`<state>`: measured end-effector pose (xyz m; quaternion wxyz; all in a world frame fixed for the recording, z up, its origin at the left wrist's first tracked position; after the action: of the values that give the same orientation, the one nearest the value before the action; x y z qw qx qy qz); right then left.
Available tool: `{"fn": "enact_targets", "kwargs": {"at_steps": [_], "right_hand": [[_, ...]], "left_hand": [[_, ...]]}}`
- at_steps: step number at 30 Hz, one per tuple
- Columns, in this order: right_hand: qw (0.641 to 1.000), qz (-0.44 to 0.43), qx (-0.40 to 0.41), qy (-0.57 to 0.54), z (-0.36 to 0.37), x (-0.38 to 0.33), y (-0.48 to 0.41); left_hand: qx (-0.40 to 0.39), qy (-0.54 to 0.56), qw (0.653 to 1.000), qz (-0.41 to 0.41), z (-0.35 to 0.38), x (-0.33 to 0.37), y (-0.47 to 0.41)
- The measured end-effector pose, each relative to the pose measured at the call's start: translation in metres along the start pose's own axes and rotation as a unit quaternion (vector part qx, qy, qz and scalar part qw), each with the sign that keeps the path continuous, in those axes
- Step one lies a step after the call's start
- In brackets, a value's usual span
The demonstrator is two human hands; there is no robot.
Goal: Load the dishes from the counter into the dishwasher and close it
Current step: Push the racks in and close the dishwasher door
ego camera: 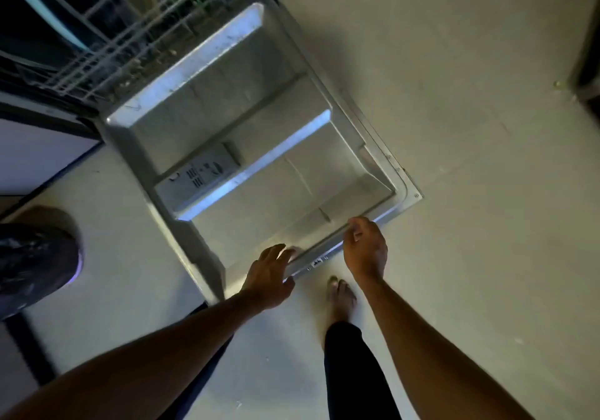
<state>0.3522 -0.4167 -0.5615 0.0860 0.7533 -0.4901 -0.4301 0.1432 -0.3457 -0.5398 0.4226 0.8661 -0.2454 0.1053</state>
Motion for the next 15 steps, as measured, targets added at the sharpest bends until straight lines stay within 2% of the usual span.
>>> {"fn": "enact_targets", "kwargs": {"at_steps": [3, 6, 8, 11, 13, 15], "right_hand": [[0.978, 0.152, 0.077, -0.117, 0.002, 0.051, 0.016], [0.931, 0.272, 0.040, -0.240, 0.028, 0.084, 0.021], [0.897, 0.300, -0.024, -0.324, 0.053, 0.088, 0.018], [0.825, 0.316, -0.114, -0.454, 0.081, 0.082, 0.012], [0.770, 0.329, -0.130, -0.532, 0.092, 0.078, 0.009], [0.745, 0.337, -0.110, -0.564, 0.098, 0.077, 0.008]], "left_hand": [[-0.019, -0.041, 0.999, 0.017, 0.030, 0.014, -0.004], [0.001, -0.082, 0.997, 0.007, 0.055, 0.019, -0.012], [0.032, -0.117, 0.993, -0.007, 0.061, 0.017, -0.016], [0.057, -0.166, 0.984, -0.010, 0.072, 0.011, -0.019], [0.068, -0.183, 0.981, 0.000, 0.076, 0.004, -0.021], [0.076, -0.192, 0.978, 0.008, 0.078, -0.002, -0.022]]}}
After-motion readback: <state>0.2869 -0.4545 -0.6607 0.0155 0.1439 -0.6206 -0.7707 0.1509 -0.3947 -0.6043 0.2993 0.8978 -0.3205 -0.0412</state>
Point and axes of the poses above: each hand's wrist, its own y-axis away from the middle knuckle, its own z-axis out of the palm, x = y × z, the point moved 4 cm from there along -y, towards the middle knuckle
